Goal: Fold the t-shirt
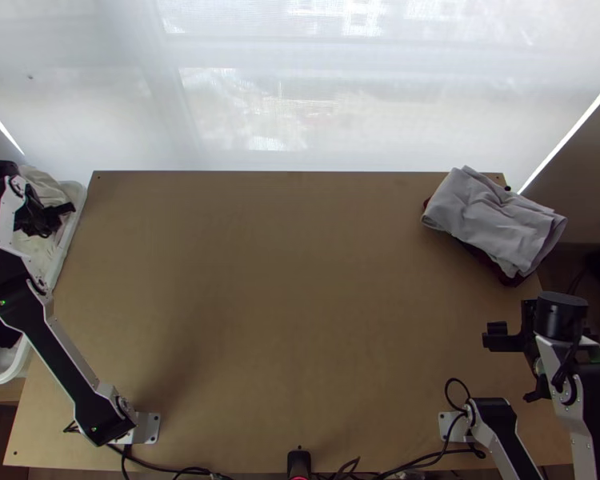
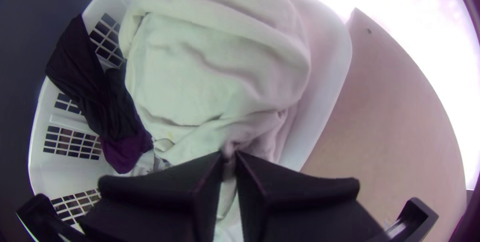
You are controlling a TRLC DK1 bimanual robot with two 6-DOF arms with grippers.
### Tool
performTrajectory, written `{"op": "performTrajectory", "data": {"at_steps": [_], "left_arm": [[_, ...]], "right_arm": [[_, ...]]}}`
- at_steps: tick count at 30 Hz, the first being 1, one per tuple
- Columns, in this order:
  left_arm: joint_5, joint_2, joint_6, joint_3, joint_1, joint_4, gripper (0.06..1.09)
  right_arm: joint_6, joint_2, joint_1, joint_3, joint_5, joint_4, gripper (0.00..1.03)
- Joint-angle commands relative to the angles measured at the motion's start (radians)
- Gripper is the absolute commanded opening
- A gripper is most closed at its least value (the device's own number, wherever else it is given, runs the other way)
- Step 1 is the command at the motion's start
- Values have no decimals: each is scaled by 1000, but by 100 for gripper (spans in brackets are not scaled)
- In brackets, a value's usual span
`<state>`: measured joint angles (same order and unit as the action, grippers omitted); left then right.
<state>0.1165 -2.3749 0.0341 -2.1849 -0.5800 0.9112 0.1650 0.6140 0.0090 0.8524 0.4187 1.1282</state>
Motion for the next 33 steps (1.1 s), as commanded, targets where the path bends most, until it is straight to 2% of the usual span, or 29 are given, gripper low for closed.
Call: {"op": "performTrajectory", "data": {"at_steps": [1,10,14,27,33], "left_arm": [[-46,11,-5,-27,-7,26,10],[-121,232,-28,-29,-7,37,10],[-124,370,-66,-29,-7,18,10],[-124,744,-128,-50,51,-227,10],[-124,884,-97,-50,193,-380,10]], "right_arm": [[-4,-2,-12,-7,-3,2,98],[-5,-2,-12,-21,-4,-13,98],[-5,-2,-10,-19,-6,-16,98],[-5,-42,-3,-19,-6,-13,98],[-5,-74,-3,-24,-6,4,98]]}}
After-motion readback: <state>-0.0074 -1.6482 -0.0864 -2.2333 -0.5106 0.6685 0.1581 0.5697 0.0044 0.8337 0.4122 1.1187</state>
